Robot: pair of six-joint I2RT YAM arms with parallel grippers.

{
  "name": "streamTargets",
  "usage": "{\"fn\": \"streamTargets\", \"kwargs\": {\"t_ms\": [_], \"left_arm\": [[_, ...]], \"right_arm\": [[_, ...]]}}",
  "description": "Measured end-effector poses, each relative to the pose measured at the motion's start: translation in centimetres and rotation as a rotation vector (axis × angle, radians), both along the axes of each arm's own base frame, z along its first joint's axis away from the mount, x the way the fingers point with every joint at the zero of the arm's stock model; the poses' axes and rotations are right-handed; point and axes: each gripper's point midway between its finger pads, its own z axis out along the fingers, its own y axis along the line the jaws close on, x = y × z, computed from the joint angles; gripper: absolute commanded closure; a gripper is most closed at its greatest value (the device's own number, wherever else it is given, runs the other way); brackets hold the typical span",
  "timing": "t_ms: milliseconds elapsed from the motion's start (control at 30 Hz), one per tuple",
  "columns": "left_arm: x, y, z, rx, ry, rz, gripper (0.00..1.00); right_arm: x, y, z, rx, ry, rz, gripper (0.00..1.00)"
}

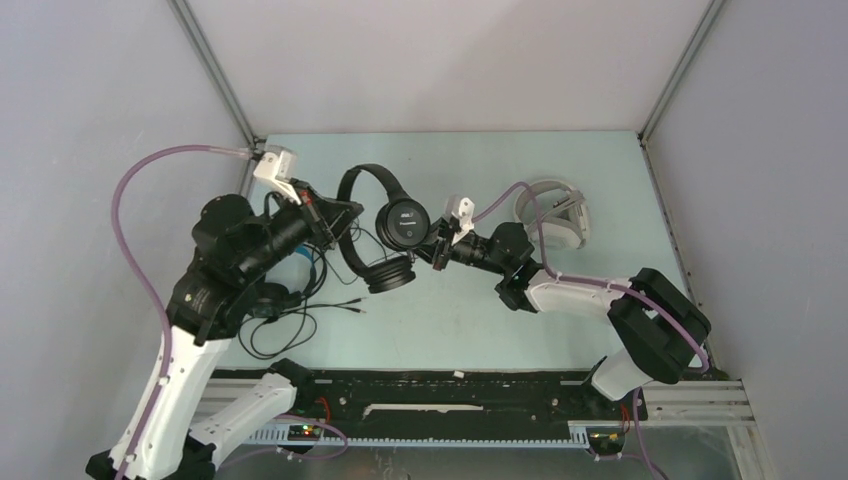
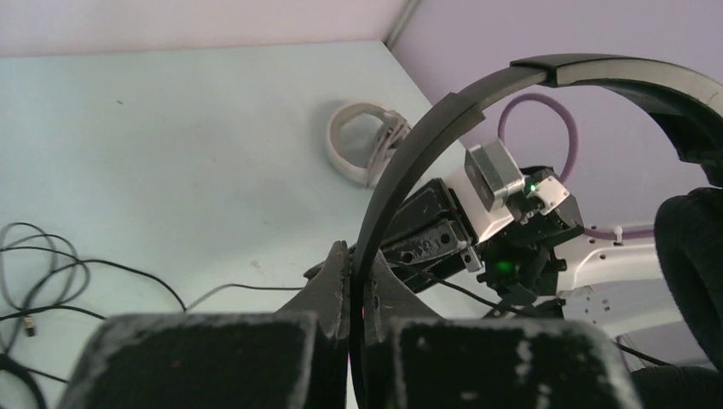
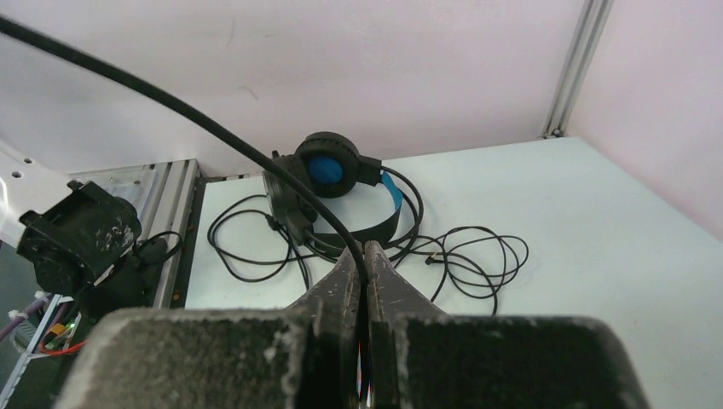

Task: Wrap the headphones
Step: Wrap the headphones cable around the headphones.

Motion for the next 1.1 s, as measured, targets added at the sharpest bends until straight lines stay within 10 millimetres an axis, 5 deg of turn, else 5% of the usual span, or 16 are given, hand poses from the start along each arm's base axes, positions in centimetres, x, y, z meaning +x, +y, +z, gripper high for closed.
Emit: {"fn": "streamTargets", "kwargs": {"t_ms": [433,833,1100], "left_arm": [[-0.8,-4.1,-6.0,0.009,0.174,-0.247,1.0],[-3.0,-3.2,-12.1,0.275,0.252,-0.362,1.0],[-2.5,-1.1,-15.5,0.486,0.289,-0.288,1.0]], "right_arm": [[1.9,-1.2,0.4,0.01,-0.007,-0.052,1.0],[3.5,-4.3,2.3,-0.005,-0.021,-0.112,1.0],[3.0,-5.4,2.3,-0.061,-0.021,-0.124,1.0]]}}
